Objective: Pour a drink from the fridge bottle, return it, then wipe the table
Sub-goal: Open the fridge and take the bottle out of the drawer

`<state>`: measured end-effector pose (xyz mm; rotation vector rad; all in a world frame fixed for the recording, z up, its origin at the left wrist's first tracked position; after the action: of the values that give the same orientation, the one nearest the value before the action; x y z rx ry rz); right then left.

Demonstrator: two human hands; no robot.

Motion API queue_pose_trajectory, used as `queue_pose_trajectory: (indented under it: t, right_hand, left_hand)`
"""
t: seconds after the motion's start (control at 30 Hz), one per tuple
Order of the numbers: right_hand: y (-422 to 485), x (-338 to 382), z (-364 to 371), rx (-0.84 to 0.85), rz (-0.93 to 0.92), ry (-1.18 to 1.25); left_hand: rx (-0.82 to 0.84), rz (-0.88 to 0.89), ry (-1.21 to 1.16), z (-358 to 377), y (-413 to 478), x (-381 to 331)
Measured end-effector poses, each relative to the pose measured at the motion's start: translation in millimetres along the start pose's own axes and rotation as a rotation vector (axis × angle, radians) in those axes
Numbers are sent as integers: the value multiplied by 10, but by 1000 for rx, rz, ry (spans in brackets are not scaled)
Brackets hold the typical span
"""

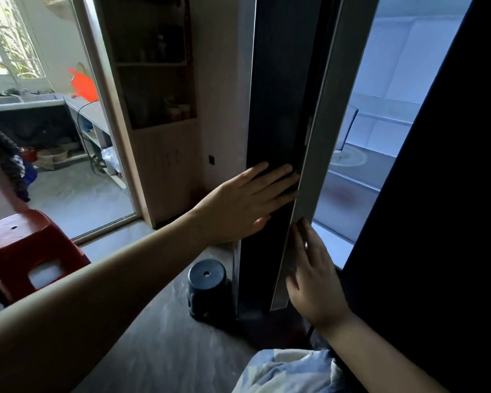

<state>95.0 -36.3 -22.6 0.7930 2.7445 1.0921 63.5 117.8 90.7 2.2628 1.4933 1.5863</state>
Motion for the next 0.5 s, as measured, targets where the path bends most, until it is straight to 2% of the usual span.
queue_pose_trajectory:
  t: [0.27,0.43,0.5]
  right_hand:
    - [255,923,415,16,41,-46]
    - [370,1302,657,-1,-19,29]
    - [344,1328,755,-14,16,76]
  left_hand:
    - [-63,-100,-37,174,-814,431]
    - [-92,-162,-98,288,-1267,680]
    - [-90,-163,-163,330,-1416,749]
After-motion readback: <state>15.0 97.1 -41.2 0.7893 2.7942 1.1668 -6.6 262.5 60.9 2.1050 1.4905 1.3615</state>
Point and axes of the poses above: each hand's wrist, its own y-axis towards the middle knuckle, its own z-axis out of the palm, x = y × z, the point moved 4 cm from there along y, towards the middle knuckle, and after that the axes turned 5 degrees about -z, right-handed, at the moved point
